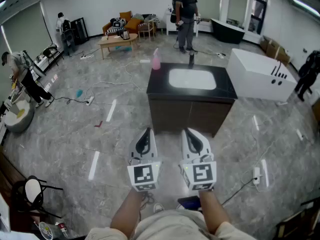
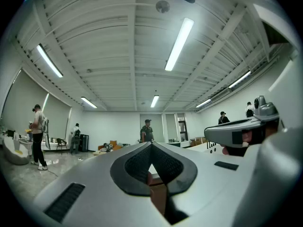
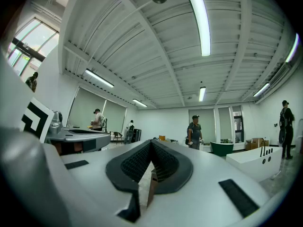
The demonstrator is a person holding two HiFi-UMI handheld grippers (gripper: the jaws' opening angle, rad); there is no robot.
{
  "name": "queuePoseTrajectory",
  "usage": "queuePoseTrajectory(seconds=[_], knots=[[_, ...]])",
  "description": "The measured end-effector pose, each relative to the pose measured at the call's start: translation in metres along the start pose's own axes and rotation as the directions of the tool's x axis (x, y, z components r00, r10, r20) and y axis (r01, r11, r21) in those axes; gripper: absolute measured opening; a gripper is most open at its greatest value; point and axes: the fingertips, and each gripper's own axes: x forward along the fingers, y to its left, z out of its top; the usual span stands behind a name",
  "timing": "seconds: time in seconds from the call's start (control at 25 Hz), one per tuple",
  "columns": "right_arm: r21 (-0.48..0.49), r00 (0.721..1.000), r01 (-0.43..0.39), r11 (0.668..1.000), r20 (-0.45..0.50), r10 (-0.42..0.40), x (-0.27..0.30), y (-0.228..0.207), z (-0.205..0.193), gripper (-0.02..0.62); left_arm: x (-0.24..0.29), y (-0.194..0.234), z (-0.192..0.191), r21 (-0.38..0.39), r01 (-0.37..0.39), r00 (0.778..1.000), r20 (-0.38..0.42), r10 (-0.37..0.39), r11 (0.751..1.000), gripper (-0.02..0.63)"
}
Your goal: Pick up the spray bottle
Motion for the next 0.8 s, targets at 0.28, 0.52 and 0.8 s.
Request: queuePoseTrajectory(seconds=[0.28,0.52,0.8], knots=[[-0.013,1.000,0.003,1.000,-0.022,-0.003,0.010,0.013,0.001,0.003,0.000,0.013,0.000,-0.009,0.005,1.000,0.005,-0.005,1.000,0.000],[-0.006,1.000,0.011,1.000,-0.029,-0.011,0.016,0.023,0.001,0.003,-0.003,0.021,-0.002,-0.014,0.016,1.000,0.003,-0.016,1.000,0.000],[0.016,0.999,0.014,1.000,0.032,-0.015,0.020,0.046,0.002,0.003,-0.011,0.037,-0.008,-0.032,0.046,0.999,0.016,-0.045,0.998,0.001]])
